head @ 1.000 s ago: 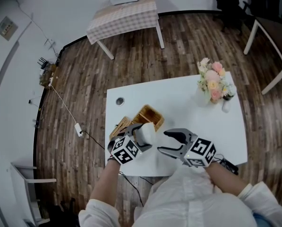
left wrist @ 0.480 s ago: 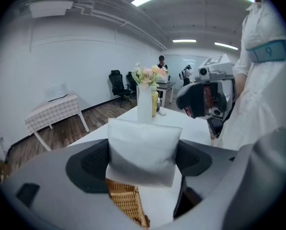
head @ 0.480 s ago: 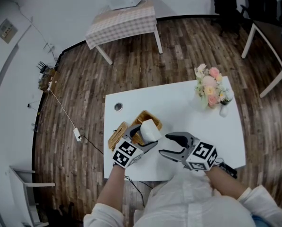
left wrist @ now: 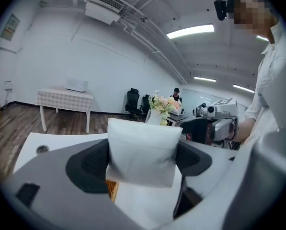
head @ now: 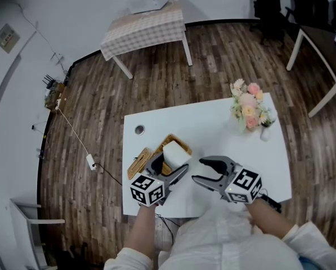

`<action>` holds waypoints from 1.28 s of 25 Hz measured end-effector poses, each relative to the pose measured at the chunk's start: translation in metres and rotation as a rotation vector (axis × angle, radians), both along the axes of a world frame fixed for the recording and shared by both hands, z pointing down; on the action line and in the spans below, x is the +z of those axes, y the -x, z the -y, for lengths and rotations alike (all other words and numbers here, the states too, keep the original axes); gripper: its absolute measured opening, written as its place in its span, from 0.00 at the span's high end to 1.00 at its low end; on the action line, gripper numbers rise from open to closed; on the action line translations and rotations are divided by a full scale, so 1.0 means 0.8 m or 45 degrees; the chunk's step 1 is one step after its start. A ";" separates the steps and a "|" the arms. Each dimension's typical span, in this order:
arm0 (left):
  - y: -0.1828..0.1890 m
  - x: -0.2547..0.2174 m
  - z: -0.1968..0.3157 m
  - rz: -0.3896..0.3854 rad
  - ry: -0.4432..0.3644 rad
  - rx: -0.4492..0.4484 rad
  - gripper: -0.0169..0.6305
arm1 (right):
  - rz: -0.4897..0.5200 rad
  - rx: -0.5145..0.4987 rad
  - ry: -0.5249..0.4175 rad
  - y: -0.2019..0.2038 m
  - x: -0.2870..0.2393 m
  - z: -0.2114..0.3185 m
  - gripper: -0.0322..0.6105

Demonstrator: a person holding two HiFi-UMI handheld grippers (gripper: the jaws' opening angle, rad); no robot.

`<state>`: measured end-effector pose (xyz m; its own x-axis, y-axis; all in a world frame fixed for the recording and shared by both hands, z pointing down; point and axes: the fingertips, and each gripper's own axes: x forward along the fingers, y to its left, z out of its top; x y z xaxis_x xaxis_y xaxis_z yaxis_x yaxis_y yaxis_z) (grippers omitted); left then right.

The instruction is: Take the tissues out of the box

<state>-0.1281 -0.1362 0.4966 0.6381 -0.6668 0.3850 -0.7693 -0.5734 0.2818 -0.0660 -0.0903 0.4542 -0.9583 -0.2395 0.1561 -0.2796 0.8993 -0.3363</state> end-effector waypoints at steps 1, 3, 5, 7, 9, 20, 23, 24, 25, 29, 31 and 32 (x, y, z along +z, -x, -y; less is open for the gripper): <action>0.000 -0.003 0.000 -0.014 -0.003 -0.009 0.34 | 0.001 0.004 -0.004 -0.001 -0.001 0.001 0.56; 0.002 -0.009 0.001 -0.044 -0.011 -0.027 0.33 | 0.008 0.014 -0.011 -0.003 -0.003 0.003 0.62; 0.004 -0.015 0.003 -0.073 -0.020 -0.046 0.34 | 0.011 0.026 -0.017 -0.005 -0.004 0.005 0.68; 0.005 -0.020 0.005 -0.092 -0.029 -0.063 0.34 | 0.008 0.037 -0.025 -0.007 -0.004 0.008 0.75; 0.006 -0.024 0.006 -0.106 -0.037 -0.075 0.33 | 0.004 0.047 -0.032 -0.009 -0.005 0.011 0.81; -0.012 -0.049 0.002 -0.202 -0.102 -0.102 0.33 | -0.040 0.101 -0.099 -0.022 -0.015 0.021 0.89; -0.019 -0.054 0.002 -0.212 -0.120 -0.099 0.33 | -0.036 0.123 -0.123 -0.029 -0.020 0.027 0.89; -0.021 -0.056 0.002 -0.217 -0.127 -0.098 0.34 | -0.036 0.129 -0.126 -0.031 -0.022 0.028 0.90; -0.023 -0.058 0.002 -0.222 -0.135 -0.098 0.34 | -0.035 0.132 -0.126 -0.033 -0.023 0.029 0.90; -0.026 -0.066 0.005 -0.244 -0.164 -0.114 0.33 | -0.022 0.140 -0.131 -0.041 -0.024 0.033 0.90; -0.027 -0.069 0.007 -0.252 -0.175 -0.125 0.33 | -0.014 0.147 -0.142 -0.043 -0.026 0.036 0.90; -0.027 -0.071 0.008 -0.254 -0.180 -0.127 0.33 | -0.009 0.150 -0.150 -0.044 -0.027 0.037 0.90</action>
